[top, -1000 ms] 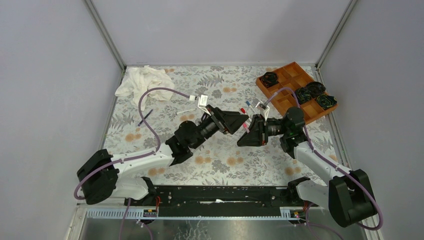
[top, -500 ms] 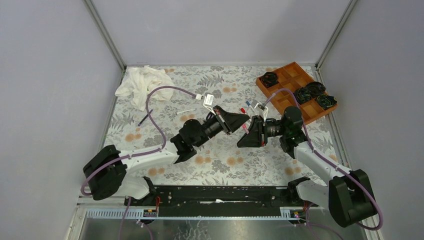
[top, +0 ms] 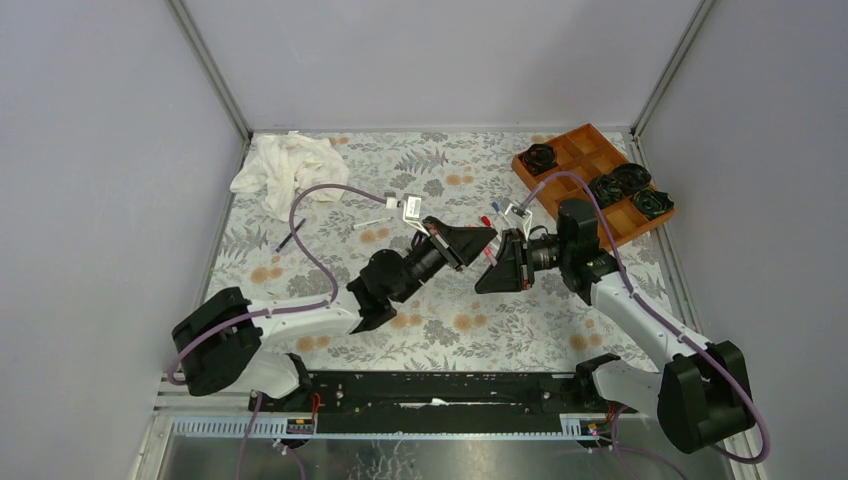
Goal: Insert the pens into the pen caps
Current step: Press the pen cap onto the pen.
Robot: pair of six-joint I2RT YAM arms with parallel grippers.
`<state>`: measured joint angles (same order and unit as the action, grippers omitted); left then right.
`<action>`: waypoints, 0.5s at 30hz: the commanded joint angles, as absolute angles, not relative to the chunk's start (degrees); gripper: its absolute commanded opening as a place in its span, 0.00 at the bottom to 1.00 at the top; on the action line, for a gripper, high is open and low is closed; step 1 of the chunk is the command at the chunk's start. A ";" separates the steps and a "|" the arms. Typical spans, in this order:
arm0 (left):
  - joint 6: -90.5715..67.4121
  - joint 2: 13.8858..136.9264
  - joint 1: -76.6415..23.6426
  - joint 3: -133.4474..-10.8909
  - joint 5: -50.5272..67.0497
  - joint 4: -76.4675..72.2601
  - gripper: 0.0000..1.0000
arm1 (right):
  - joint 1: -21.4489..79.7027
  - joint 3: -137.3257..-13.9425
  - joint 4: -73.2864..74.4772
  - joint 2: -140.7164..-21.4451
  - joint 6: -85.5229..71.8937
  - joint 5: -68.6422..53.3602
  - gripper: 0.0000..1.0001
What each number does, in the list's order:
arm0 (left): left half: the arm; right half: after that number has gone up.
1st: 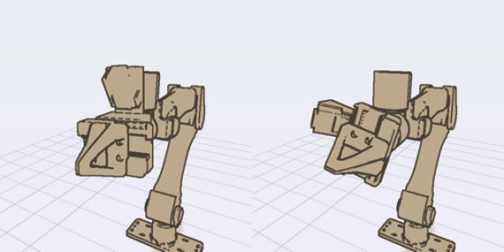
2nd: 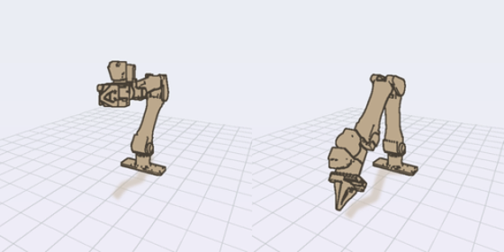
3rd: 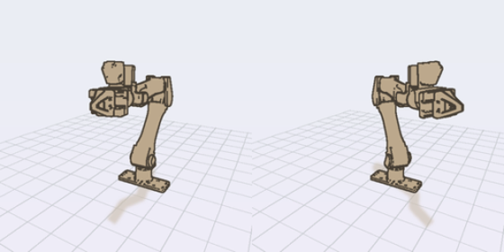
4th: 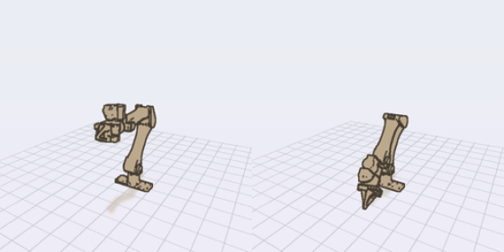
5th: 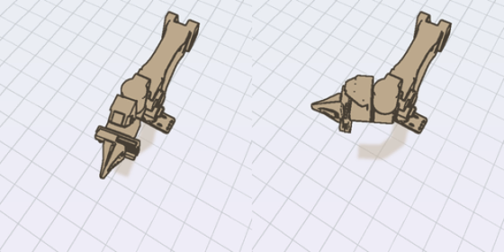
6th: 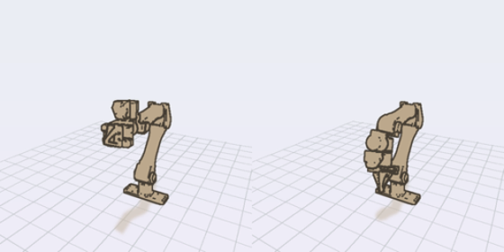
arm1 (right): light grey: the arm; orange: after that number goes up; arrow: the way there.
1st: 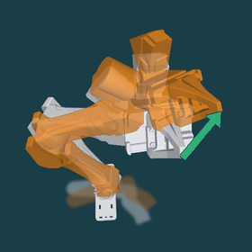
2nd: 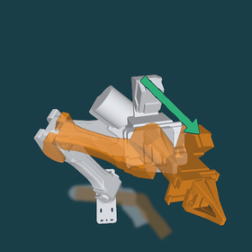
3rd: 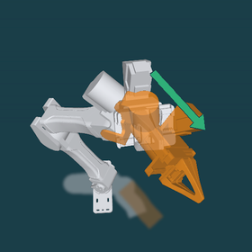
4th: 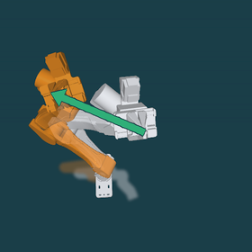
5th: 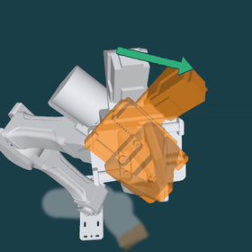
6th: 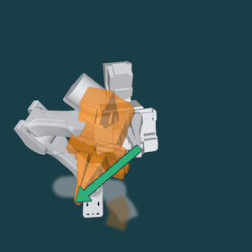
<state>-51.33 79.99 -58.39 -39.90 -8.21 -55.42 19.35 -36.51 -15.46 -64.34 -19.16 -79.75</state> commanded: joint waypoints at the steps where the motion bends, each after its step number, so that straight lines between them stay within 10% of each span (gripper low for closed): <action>1: -51.46 82.81 -64.06 -40.04 -7.01 -55.56 0.00 | 19.58 -41.98 -7.76 -65.02 -9.65 -74.15 0.00; 15: -53.00 84.69 -68.11 -36.09 1.67 -58.72 0.00 | 19.56 -42.45 -21.68 -67.95 -17.49 -71.45 0.00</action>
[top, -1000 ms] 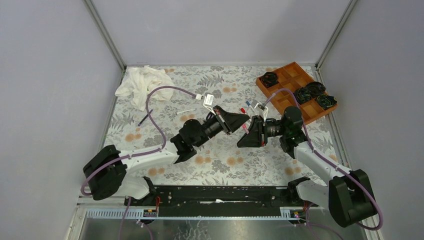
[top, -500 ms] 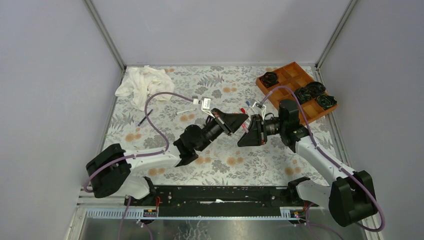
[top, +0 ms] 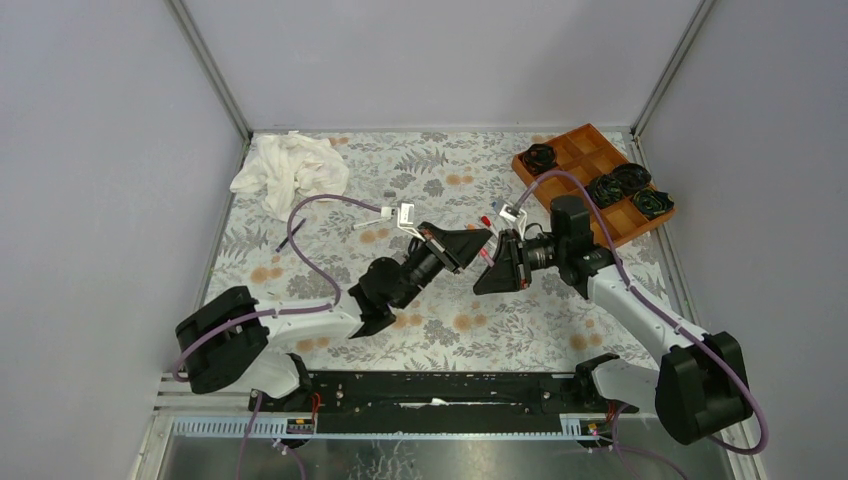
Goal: Insert the pens into the pen caps
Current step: Press the pen cap onto the pen.
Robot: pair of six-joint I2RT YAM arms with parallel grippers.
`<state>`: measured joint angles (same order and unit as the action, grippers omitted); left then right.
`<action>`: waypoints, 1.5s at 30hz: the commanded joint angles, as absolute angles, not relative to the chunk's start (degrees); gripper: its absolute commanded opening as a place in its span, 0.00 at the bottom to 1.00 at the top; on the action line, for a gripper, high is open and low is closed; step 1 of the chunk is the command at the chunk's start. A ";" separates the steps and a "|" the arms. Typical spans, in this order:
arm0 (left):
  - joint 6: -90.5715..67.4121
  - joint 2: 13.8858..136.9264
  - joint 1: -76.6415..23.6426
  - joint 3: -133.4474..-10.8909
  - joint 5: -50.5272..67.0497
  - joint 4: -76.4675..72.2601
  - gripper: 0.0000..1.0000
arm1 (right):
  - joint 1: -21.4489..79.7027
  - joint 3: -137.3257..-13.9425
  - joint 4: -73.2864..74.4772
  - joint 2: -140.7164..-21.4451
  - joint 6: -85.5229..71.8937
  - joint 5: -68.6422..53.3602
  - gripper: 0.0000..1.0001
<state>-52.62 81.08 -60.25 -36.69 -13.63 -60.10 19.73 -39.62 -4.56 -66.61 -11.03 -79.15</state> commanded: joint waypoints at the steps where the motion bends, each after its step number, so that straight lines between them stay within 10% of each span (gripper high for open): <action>1: -52.23 85.56 -68.45 -36.13 3.34 -60.11 0.00 | 19.52 -41.93 -24.03 -68.01 -19.16 -72.32 0.00; 8: -48.85 88.01 -68.69 -35.91 14.14 -61.56 0.00 | 19.60 -36.13 -50.61 -68.91 -37.01 -75.83 0.00; 23: -52.86 81.32 -68.82 -37.89 -5.13 -33.03 0.00 | 17.07 -46.42 -5.27 -67.28 -5.30 -52.95 0.00; 36: -45.90 85.43 -68.97 -45.46 1.82 -37.19 0.01 | 17.39 -39.91 -18.42 -66.15 -11.32 -71.20 0.00; 45: -46.59 82.36 -67.86 -46.32 -1.14 -36.99 0.22 | 17.88 -39.40 -18.33 -66.09 -10.63 -74.19 0.00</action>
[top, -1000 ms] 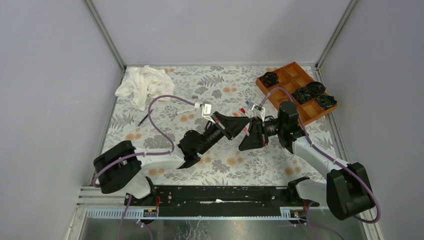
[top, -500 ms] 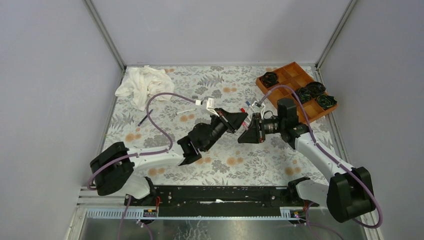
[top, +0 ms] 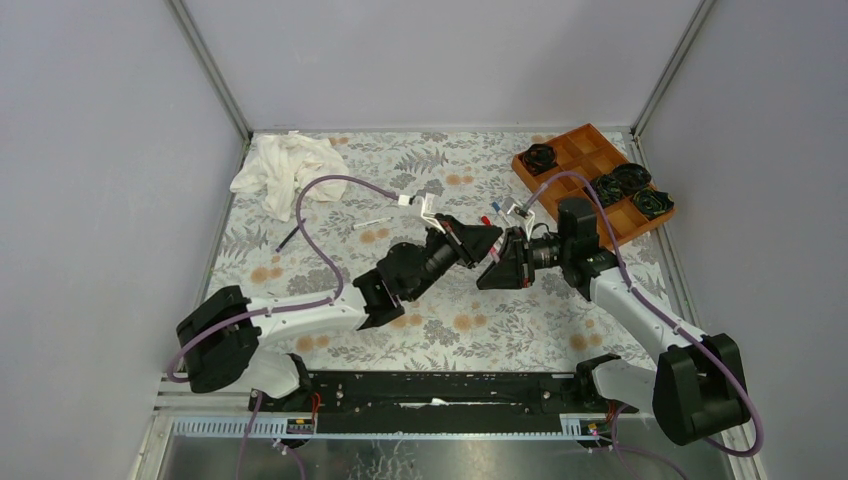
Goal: Insert the pens into the pen caps
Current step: Press the pen cap onto the pen.
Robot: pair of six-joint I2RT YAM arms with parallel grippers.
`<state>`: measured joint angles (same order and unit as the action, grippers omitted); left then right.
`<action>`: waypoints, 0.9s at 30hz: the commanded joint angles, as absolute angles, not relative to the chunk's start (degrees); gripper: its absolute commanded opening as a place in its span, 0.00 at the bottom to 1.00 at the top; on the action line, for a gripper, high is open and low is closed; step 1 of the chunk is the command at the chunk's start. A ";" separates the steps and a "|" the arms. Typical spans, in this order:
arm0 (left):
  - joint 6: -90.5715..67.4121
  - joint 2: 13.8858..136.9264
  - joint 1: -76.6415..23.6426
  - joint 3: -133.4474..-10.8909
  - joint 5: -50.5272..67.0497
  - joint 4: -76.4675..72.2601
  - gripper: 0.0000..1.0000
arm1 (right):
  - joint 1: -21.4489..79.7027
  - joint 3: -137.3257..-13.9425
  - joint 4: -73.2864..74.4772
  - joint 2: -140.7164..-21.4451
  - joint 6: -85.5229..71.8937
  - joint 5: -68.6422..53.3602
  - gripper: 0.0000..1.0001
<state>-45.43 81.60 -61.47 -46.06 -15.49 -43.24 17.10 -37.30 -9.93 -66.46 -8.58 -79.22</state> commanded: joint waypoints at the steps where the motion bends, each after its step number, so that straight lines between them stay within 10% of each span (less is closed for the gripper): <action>1: -46.65 81.93 -67.73 -46.24 -1.14 -36.96 0.25 | 17.92 -39.47 -18.29 -66.09 -10.63 -74.42 0.00; 14: -45.42 72.89 -67.15 -44.15 -7.44 -32.13 0.77 | 18.34 -39.45 -14.86 -65.92 -7.27 -75.24 0.00; 27: -35.98 54.07 -67.02 -36.56 -14.91 -23.62 0.95 | 18.12 -46.91 13.44 -68.42 20.30 -63.24 0.00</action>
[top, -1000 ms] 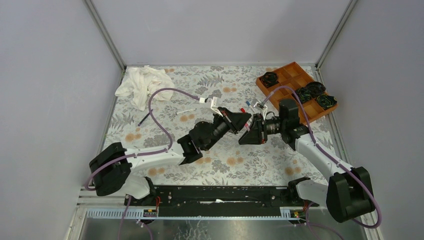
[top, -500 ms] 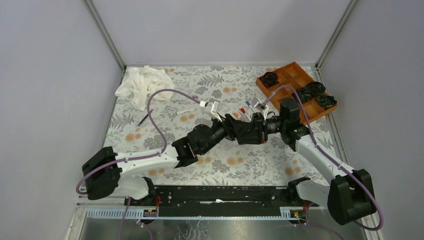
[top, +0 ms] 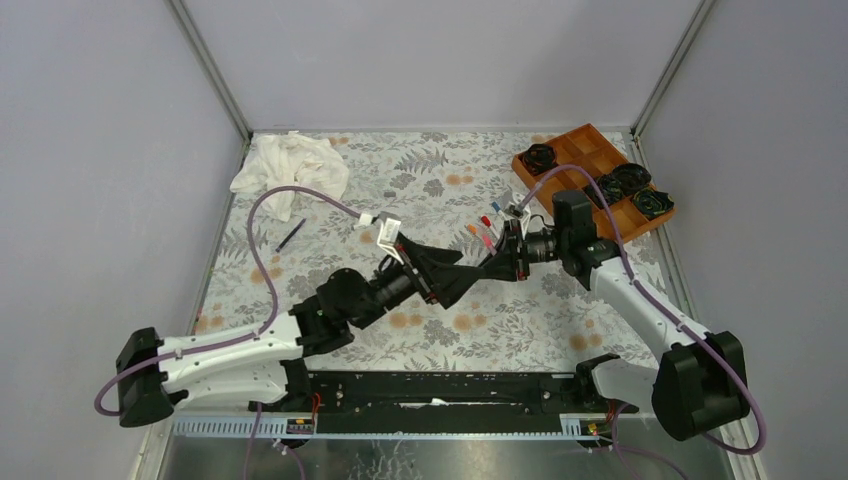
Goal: Insert the pens into the pen caps
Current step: Press the pen cap onto the pen, then place the pen at the corner of the board.
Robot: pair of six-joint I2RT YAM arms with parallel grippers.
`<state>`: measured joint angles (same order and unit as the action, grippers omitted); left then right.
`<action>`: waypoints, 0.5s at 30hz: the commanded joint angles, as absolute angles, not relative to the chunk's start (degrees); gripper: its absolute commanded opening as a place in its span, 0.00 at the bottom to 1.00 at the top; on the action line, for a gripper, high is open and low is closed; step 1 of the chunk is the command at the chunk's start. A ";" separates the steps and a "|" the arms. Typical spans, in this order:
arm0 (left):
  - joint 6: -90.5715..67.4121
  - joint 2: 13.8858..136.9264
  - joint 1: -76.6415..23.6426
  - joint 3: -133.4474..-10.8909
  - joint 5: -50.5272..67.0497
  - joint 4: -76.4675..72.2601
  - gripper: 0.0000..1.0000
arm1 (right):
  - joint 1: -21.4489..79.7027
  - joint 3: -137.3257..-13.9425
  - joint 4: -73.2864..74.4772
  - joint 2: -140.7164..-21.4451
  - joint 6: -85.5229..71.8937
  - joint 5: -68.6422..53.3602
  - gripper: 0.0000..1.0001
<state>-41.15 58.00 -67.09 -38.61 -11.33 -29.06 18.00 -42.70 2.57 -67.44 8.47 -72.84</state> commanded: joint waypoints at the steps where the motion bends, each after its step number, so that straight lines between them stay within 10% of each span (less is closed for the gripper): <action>1: -35.61 53.18 -66.98 -35.91 -15.83 -22.49 0.95 | 17.85 -47.16 13.75 -68.80 20.61 -59.11 0.00; 15: -32.68 50.64 -65.77 -30.68 -23.43 -19.83 0.97 | 6.98 -54.36 17.72 -85.13 20.35 -20.05 0.08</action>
<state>-35.33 51.51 -66.41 -32.05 -20.38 -19.42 10.44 -50.09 15.27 -81.25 19.55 -31.66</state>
